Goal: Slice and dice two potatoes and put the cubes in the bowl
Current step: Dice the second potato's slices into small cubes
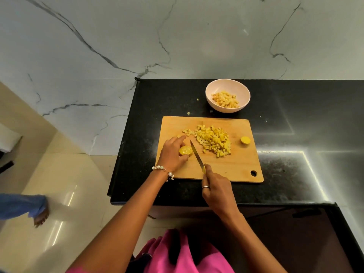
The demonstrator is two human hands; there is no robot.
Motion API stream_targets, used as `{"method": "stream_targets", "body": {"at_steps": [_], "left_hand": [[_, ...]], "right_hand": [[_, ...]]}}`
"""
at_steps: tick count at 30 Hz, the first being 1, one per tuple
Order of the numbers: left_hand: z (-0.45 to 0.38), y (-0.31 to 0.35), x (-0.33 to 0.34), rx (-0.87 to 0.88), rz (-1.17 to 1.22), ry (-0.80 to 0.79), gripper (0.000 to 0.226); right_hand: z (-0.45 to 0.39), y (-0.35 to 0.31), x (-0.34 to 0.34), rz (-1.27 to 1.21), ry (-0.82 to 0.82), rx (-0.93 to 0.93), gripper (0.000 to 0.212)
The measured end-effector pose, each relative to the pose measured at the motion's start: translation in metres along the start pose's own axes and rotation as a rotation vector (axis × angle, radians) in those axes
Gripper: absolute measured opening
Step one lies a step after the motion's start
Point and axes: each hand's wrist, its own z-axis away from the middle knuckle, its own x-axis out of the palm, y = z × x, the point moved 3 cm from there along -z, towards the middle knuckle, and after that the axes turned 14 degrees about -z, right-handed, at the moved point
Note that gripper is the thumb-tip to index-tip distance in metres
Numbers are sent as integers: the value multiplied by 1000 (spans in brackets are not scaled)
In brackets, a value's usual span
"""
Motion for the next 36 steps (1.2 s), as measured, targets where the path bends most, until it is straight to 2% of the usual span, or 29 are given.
{"method": "stream_targets", "body": {"at_steps": [3, 9, 11, 13, 18, 23, 31, 36], "left_hand": [[4, -3, 2, -9, 41, 51, 71], [12, -5, 6, -14, 127, 181, 74], [12, -7, 8, -19, 165, 210, 74], [13, -8, 9, -20, 196, 230, 73], [15, -6, 11, -20, 214, 298, 69], [15, -10, 15, -40, 222, 312, 70], [15, -13, 15, -44, 256, 262, 71], [14, -16, 13, -59, 299, 227, 74]], "right_hand": [[-6, -1, 5, 37, -29, -13, 53], [-10, -9, 15, 187, -69, -10, 48], [-13, -14, 18, 237, -75, 1, 51], [-17, -19, 22, 272, -162, 28, 55], [-10, -24, 24, 521, -217, 65, 71], [13, -17, 24, 438, -168, 69, 72], [-5, -9, 19, 311, -79, 62, 55], [-6, -25, 17, 214, -100, 10, 54]]}}
